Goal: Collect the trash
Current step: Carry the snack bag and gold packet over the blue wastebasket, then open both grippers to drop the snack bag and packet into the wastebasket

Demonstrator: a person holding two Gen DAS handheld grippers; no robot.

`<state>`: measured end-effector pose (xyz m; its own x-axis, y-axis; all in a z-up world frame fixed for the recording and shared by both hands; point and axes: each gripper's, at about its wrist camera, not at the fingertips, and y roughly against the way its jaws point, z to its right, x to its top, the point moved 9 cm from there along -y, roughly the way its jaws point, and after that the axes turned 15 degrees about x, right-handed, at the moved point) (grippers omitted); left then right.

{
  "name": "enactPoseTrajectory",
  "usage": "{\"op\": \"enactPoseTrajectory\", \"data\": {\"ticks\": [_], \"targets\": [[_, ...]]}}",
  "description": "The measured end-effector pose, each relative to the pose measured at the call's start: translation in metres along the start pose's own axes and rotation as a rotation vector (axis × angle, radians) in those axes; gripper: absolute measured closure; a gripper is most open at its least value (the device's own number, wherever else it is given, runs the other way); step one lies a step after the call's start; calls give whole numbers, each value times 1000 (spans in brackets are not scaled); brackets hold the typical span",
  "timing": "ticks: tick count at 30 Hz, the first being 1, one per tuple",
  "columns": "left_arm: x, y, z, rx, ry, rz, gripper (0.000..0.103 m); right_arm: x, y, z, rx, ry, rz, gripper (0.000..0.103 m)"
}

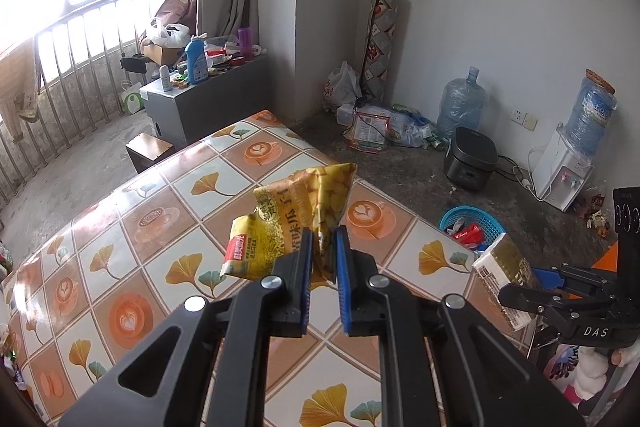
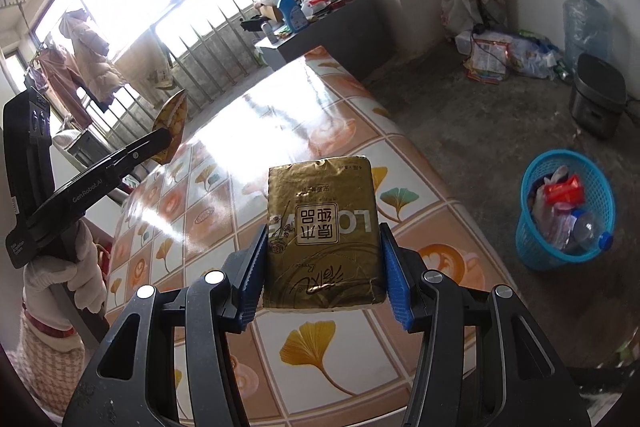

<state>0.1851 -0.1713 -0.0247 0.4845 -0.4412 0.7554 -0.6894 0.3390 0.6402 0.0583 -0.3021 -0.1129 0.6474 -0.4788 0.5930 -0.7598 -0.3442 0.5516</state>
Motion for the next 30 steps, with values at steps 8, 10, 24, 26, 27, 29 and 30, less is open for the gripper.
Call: {"op": "enactPoseTrajectory", "data": {"ticks": [8,10,24,26,27,29,30], "targets": [[32,-4,73,-118,-80,28,92,25,62,72,-83,-124,160,54],[41,-5,100,-163,-112,33,92,31,84,102,-130,-179,210,54],[31,-85,342,-530,-418,-221,90,52,119,270,-237,-529,289,54],[22,-105,370,-540,-443,-265,88,61,113,292,-245,-552,293,53],[19,-116,383,-539,-453,-277,88,65,109,304,-258,-563,297,53],[10,-136,410,-564,-472,-316,80,68,99,329,-279,-589,280,51],[5,-148,419,-547,-477,-342,77,65,92,342,-296,-618,264,49]]}}
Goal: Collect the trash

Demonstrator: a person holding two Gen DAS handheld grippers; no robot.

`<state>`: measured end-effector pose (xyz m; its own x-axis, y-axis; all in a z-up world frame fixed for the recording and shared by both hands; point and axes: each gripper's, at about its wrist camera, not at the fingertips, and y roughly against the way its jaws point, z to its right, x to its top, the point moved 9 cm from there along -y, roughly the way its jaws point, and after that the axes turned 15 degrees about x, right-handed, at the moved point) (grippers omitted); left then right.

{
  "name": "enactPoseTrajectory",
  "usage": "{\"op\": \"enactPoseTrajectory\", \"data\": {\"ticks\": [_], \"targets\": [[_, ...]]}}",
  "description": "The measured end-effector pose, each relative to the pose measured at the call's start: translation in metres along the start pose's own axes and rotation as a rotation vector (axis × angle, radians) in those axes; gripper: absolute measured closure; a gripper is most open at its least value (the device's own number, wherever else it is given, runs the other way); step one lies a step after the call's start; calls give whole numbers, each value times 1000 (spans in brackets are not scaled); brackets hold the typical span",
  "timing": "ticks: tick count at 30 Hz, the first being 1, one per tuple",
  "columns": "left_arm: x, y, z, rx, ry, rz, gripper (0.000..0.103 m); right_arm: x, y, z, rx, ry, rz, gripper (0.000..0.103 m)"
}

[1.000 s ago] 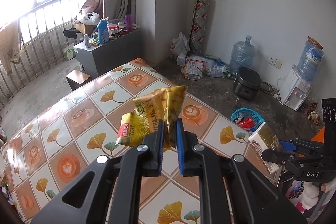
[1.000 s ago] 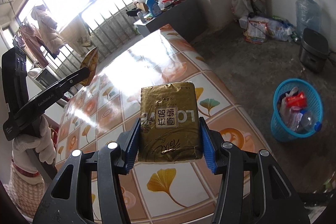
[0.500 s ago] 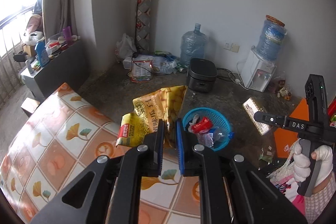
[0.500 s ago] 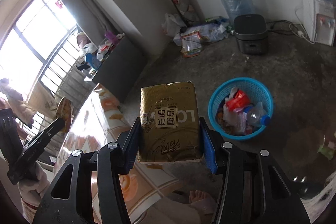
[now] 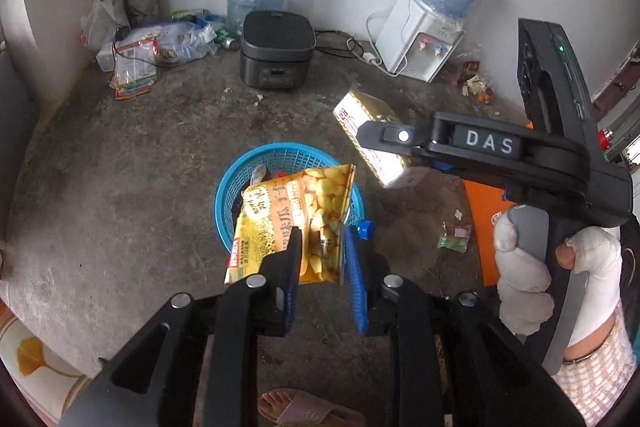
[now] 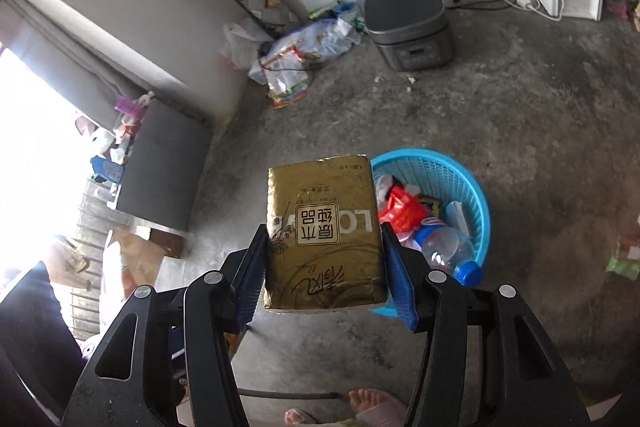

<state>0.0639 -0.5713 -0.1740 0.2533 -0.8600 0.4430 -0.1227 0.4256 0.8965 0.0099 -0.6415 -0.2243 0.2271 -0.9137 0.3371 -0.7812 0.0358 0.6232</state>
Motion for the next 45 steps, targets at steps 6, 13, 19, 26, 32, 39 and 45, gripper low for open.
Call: {"op": "enactPoseTrajectory", "data": {"ticks": [6,13,19,26,32,39,45], "targets": [[2,-31,-1,-81,108,-65,60,-17,-27,48,-48,-97,-57,42],[4,-10,-17,-58,141,-20,52,-27,-3,38,-28,-83,-12,42],[-2,58,-44,1,208,110,36,-34,32,-16,-26,72,50,42],[-43,183,-103,298,442,309,5,-64,77,-118,6,396,119,39],[-109,283,-134,617,527,440,5,-111,122,-203,79,700,196,23],[-199,352,-155,988,493,466,5,-160,156,-255,130,916,275,10],[-260,382,-166,960,675,483,5,-204,166,-277,188,990,263,8]]}}
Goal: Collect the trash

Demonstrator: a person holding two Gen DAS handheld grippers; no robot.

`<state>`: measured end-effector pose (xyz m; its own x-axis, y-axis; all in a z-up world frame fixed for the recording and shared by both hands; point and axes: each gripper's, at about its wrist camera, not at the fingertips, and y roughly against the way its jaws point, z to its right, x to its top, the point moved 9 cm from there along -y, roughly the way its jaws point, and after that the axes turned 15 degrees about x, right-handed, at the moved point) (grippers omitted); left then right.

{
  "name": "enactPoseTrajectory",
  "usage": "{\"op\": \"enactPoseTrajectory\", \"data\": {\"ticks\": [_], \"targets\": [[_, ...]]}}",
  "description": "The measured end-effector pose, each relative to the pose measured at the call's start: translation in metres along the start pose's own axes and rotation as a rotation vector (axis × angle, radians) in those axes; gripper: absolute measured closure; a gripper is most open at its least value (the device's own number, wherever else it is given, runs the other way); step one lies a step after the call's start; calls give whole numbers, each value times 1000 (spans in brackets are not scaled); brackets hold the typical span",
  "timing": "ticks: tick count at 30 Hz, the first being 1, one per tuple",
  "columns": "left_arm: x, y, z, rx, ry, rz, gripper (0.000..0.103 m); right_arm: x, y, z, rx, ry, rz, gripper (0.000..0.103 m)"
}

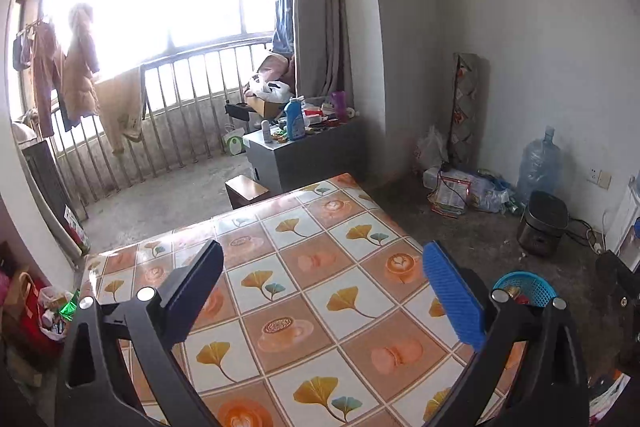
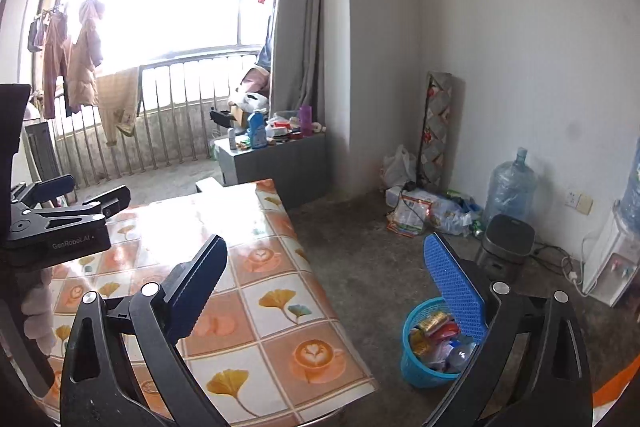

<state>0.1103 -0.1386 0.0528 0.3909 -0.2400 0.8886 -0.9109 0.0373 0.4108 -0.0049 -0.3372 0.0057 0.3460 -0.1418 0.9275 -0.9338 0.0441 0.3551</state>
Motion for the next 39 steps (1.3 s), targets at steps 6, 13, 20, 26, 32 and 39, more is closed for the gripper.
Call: {"op": "enactPoseTrajectory", "data": {"ticks": [6,13,20,26,32,39], "targets": [[-53,3,-24,62,83,-162,5,-36,-20,-22,-19,71,-145,8],[-113,-13,0,79,-11,-319,5,-109,-35,-2,-126,66,-432,8],[-133,-22,30,26,-93,-386,5,-131,-20,27,-219,-5,-511,8],[-137,-21,49,-19,-142,-404,5,-137,-15,42,-261,-43,-530,8],[-139,-22,54,-34,-148,-421,5,-140,-14,45,-279,-52,-543,8],[-137,-25,56,-45,-138,-430,5,-141,-15,48,-288,-62,-547,8]]}}
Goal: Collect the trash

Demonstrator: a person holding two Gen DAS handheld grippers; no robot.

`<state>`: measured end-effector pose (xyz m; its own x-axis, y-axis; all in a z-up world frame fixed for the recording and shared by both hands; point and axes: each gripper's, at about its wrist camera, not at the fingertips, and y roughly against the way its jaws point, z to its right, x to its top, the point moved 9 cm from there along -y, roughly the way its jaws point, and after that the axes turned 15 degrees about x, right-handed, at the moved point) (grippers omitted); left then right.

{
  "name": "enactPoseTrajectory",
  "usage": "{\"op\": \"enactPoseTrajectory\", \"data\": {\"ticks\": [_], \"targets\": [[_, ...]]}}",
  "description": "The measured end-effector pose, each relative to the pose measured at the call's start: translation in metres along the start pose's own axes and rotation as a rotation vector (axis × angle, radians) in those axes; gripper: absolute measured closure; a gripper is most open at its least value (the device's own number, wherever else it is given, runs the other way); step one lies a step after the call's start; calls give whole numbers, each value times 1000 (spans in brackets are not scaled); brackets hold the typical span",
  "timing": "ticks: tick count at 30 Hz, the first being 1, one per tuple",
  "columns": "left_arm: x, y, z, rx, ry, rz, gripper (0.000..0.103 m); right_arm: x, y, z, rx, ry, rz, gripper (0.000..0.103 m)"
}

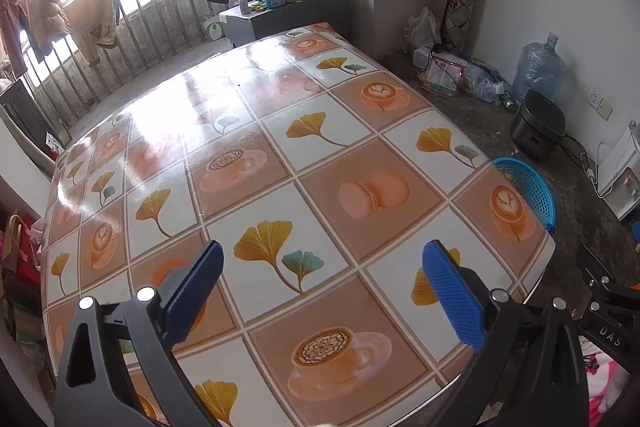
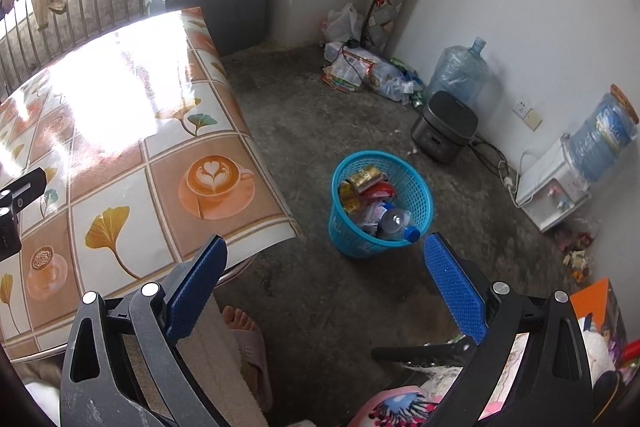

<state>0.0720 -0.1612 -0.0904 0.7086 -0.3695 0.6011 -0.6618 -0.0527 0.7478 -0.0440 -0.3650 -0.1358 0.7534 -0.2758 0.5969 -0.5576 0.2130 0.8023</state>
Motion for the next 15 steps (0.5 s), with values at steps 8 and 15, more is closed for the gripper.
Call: {"op": "enactPoseTrajectory", "data": {"ticks": [8,15], "targets": [[1,3,5,-16,0,0,5,-1,1,-1,2,-2,-1,8],[0,6,13,-51,-1,-11,5,-2,-1,1,-9,-2,-3,8]]}}
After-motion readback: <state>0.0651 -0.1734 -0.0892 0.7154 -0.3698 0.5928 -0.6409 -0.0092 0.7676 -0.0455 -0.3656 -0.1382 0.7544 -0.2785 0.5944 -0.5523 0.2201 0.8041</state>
